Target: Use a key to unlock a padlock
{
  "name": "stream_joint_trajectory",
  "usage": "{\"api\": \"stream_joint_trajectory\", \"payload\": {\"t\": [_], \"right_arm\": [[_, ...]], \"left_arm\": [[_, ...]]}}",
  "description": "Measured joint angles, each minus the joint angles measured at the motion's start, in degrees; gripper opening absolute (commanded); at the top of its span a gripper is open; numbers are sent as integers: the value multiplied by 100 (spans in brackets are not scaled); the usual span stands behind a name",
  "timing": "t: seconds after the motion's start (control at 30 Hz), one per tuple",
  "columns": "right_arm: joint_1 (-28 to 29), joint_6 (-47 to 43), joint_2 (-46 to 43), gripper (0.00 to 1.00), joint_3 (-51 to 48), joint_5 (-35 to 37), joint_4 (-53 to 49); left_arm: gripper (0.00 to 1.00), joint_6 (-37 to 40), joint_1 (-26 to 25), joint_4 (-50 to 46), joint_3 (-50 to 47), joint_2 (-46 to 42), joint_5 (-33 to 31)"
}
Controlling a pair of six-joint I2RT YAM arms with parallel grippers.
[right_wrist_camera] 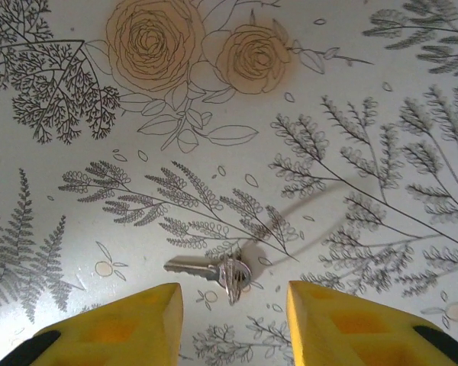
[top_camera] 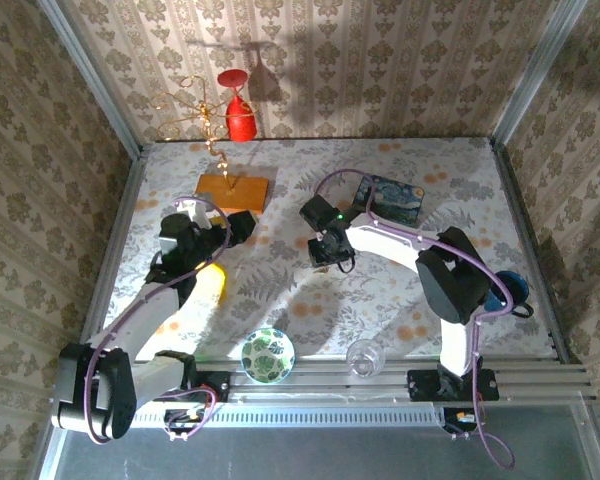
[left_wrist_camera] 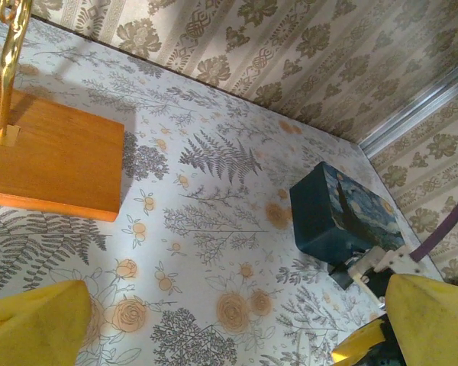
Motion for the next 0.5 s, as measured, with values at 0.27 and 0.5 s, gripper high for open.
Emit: {"api": "stream_joint_trajectory", "payload": {"t": [0.27, 0.5], "right_arm": [[0, -70, 389, 37, 31, -103, -96], [0, -118, 446, 10, 31, -162, -103]], "left_arm": [[100, 2, -33, -2, -26, 0, -28], [100, 0, -33, -2, -26, 0, -39]]}}
